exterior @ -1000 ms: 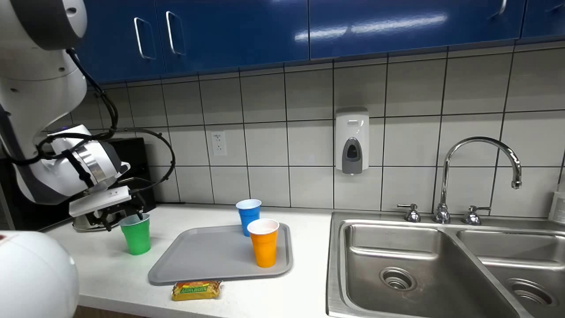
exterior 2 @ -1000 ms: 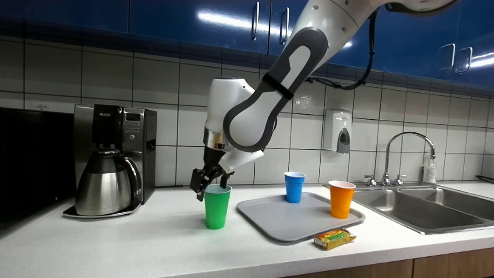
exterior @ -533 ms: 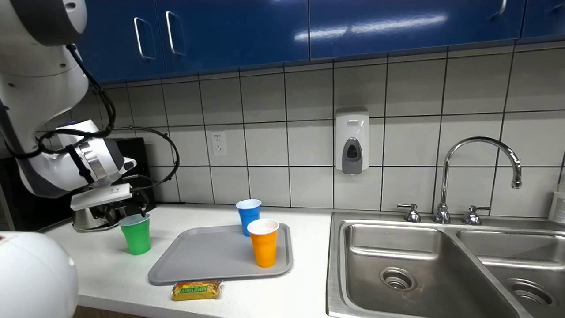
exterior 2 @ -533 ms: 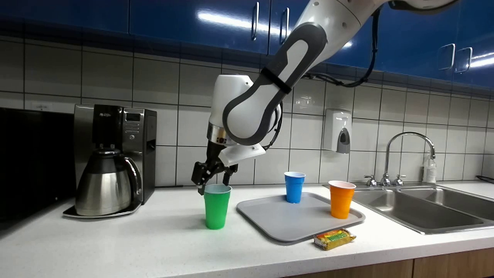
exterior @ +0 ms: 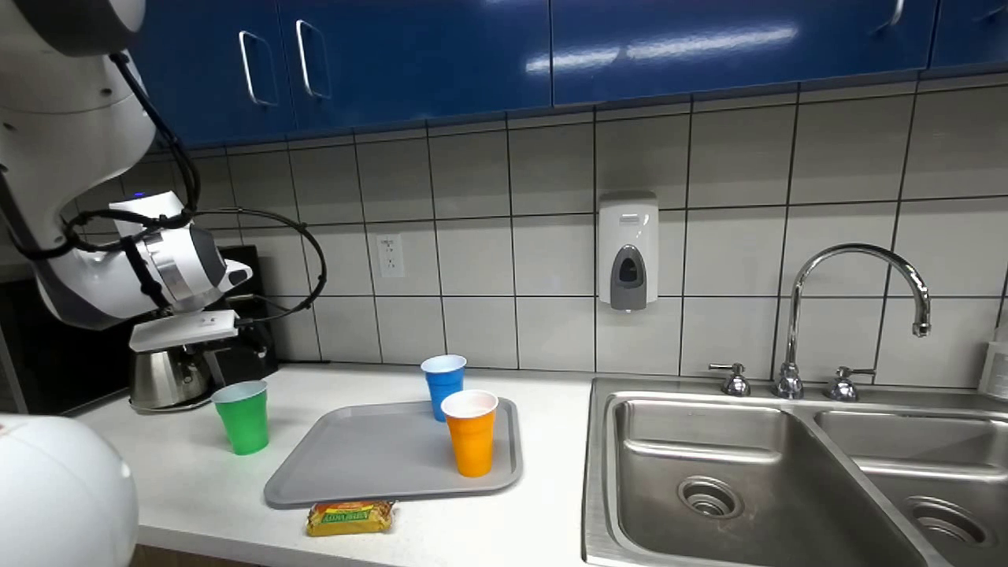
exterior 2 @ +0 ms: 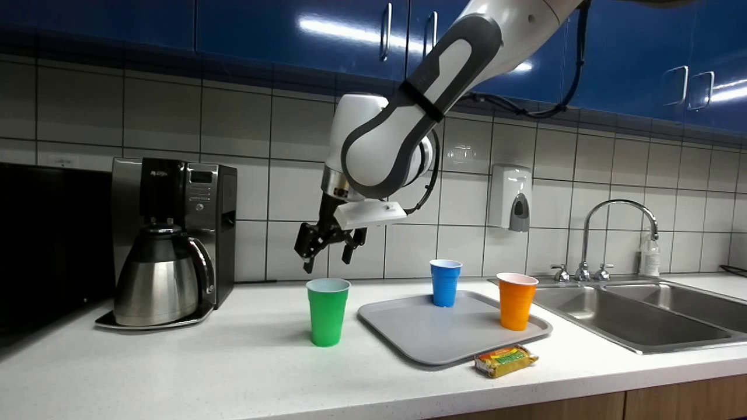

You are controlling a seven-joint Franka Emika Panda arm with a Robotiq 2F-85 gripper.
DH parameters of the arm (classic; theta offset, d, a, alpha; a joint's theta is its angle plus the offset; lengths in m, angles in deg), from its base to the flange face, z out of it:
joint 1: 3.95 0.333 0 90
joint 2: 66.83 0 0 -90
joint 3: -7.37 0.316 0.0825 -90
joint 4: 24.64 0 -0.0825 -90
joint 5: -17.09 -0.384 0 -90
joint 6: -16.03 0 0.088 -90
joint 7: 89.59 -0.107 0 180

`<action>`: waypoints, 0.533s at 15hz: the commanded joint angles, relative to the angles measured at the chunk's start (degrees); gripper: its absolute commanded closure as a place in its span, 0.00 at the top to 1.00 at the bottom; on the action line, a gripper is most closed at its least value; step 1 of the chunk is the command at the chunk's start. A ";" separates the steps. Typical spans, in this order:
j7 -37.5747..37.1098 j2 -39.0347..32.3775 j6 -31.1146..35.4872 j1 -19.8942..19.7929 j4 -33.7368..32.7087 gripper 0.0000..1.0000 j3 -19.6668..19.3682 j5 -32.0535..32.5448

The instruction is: Remove the cups from the tray

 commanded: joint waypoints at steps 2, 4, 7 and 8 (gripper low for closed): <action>1.17 5.07 -2.00 -1.95 3.47 1.00 1.04 -2.64; 1.16 6.27 -2.13 -2.79 4.61 1.00 1.13 -3.58; 1.09 8.14 -1.32 -4.28 6.88 1.00 0.87 -4.24; 0.92 8.63 -1.16 -4.73 7.48 1.00 0.68 -3.98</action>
